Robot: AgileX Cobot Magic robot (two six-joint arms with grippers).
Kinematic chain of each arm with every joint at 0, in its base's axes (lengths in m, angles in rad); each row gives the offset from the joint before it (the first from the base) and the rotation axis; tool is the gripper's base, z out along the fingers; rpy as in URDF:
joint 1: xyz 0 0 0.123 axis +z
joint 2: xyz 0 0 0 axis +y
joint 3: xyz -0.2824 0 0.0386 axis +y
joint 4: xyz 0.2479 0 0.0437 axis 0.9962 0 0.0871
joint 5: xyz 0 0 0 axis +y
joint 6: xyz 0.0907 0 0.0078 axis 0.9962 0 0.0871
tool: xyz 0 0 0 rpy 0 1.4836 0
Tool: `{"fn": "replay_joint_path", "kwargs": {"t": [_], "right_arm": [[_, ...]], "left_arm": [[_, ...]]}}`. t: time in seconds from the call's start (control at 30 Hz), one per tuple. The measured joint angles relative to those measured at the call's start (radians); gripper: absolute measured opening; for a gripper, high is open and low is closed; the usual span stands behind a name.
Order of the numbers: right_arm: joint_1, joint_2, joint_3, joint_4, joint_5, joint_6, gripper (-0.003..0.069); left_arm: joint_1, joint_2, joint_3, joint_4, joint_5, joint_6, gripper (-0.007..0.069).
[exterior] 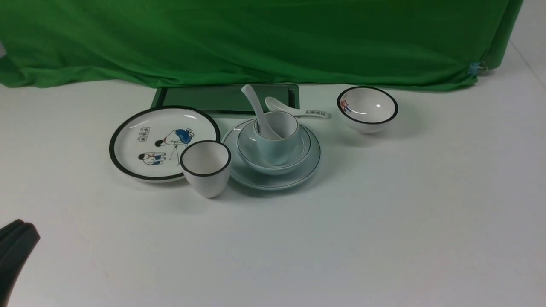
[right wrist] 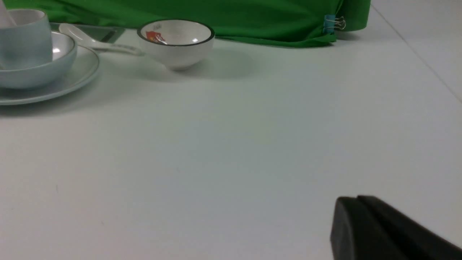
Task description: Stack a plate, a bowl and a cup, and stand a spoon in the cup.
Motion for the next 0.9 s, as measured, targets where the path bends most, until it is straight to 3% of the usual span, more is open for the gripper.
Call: {"fn": "replay_joint_path", "kwargs": {"t": [0.67, 0.9], "right_arm": [[0.000, 0.000, 0.000, 0.001, 0.003, 0.000, 0.0072], [0.000, 0.000, 0.000, 0.002, 0.005, -0.001, 0.0087]], "left_arm": [[0.004, -0.007, 0.003, -0.001, -0.001, 0.000, -0.0029], [0.151, -0.043, 0.102, -0.002, -0.042, 0.000, -0.0029]]}}
